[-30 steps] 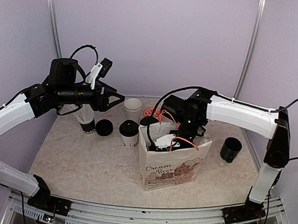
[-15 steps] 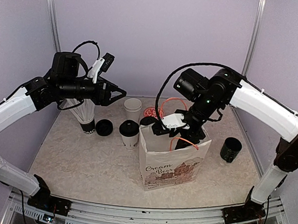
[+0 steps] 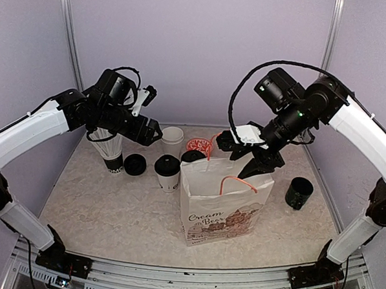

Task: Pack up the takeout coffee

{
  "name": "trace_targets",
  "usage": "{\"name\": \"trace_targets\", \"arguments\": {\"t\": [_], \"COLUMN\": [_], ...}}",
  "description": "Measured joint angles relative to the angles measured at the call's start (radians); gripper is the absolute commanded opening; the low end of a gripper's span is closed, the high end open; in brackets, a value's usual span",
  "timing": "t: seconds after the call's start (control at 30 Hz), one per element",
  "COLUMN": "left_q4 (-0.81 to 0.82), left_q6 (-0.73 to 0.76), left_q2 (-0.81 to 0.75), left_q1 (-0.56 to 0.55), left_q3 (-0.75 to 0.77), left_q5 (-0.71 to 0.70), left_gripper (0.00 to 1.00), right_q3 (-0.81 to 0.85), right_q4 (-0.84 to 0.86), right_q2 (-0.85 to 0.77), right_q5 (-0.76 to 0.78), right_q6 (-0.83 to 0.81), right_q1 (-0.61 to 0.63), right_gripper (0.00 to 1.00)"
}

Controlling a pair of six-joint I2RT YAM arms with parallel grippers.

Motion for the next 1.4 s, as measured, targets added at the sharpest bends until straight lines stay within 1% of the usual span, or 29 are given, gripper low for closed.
{"name": "trace_targets", "arguments": {"t": [0.03,0.17,0.33,0.43,0.47,0.53,0.67,0.83,0.9,1.03,1.13,1.23,1.33,1.4], "left_q4": [-0.013,-0.039,-0.058,-0.062,-0.066,-0.082,-0.103,-0.087,-0.055,-0.004,0.012,0.047,0.051,0.038], "left_q6": [-0.002,-0.008,-0.013,-0.042,-0.059,-0.096,-0.116,-0.081,-0.080,-0.113,-0.110,-0.081,-0.049,-0.038], "left_q2": [0.009,0.040,0.084,0.117,0.129,0.153,0.205,0.217,0.210,0.169,0.152,0.140,0.134,0.135], "left_q1": [0.000,0.000,-0.004,-0.011,-0.010,-0.003,0.022,-0.021,-0.041,-0.037,-0.003,0.016,0.016,0.015], "left_q3": [0.004,0.026,0.068,0.100,0.112,0.140,0.197,0.197,0.194,0.162,0.160,0.129,0.098,0.100], "left_q5": [-0.020,-0.082,-0.110,-0.121,-0.118,-0.100,-0.080,-0.134,-0.186,-0.369,-0.421,-0.391,-0.290,-0.221], "left_gripper": [0.99,0.99,0.99,0.99,0.99,0.99,0.99,0.99,0.99,0.99,0.99,0.94,0.88,0.86], "right_q3": [0.005,0.011,0.011,0.011,0.011,0.010,-0.037,-0.134,-0.156,-0.163,-0.163,-0.163,-0.162,-0.157], "right_q4": [-0.002,-0.002,-0.002,-0.002,-0.002,0.000,0.023,0.053,0.060,0.092,0.113,0.127,0.134,0.135], "right_q2": [-0.006,-0.035,-0.071,-0.082,-0.082,-0.082,-0.092,-0.096,-0.093,-0.084,-0.069,-0.042,-0.009,0.009], "right_q5": [-0.006,-0.033,-0.074,-0.106,-0.114,-0.132,-0.154,-0.160,-0.160,-0.167,-0.180,-0.196,-0.210,-0.222], "right_q6": [0.000,-0.006,-0.026,-0.037,-0.039,-0.043,-0.048,-0.051,-0.051,-0.051,-0.052,-0.053,-0.055,-0.055], "right_q1": [-0.006,-0.051,-0.132,-0.199,-0.214,-0.243,-0.260,-0.260,-0.260,-0.260,-0.260,-0.260,-0.260,-0.261], "right_gripper": [0.52,0.51,0.51,0.51,0.52,0.57,0.61,0.62,0.62,0.62,0.62,0.60,0.58,0.56]}}
